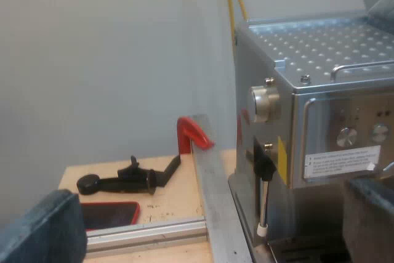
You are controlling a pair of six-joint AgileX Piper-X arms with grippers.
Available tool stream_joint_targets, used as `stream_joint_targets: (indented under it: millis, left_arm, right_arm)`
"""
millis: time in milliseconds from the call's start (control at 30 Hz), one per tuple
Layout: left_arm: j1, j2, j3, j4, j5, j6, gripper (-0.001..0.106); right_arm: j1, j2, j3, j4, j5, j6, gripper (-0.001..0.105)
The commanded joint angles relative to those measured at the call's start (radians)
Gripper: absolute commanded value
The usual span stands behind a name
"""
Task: Remove mug from coffee machine
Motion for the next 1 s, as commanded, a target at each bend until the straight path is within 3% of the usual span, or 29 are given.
stream_joint_targets:
  millis: [33,200,300,400,567,733,867,1000]
  left_arm:
    - [-0.002,-0.053,0.006,0.037,-0.013,-0.008,0.086]
    - [-0.002,-0.13,0.006,0.174,-0.019,-0.004,0.086]
    - [-0.002,-0.158,-0.004,0.267,-0.086,-0.017,0.086]
    - [0.0,-0.156,-0.004,0.273,-0.124,-0.017,0.086]
    - [0.0,-0.156,0.012,0.243,-0.124,-0.017,0.086]
    - [0.0,-0.156,0.07,0.152,-0.085,-0.017,0.086]
    - [0.0,-0.156,0.126,0.096,0.008,-0.017,0.086]
    - [0.0,-0.156,0.165,0.09,0.028,-0.017,0.086]
  right_arm:
    - [-0.004,-0.045,0.009,-0.005,0.006,-0.005,0.069]
    - [-0.004,-0.079,0.018,0.013,0.004,0.028,0.069]
    - [-0.002,-0.078,0.025,0.01,-0.021,0.027,0.069]
    - [-0.002,-0.078,0.025,0.01,-0.025,0.027,0.069]
    - [-0.002,-0.078,0.028,0.001,-0.025,0.023,0.069]
    - [-0.002,-0.078,0.057,-0.055,-0.065,0.02,0.069]
    - [-0.002,-0.078,0.111,-0.095,-0.183,0.017,0.069]
    - [-0.002,-0.078,0.158,-0.095,-0.183,0.017,0.069]
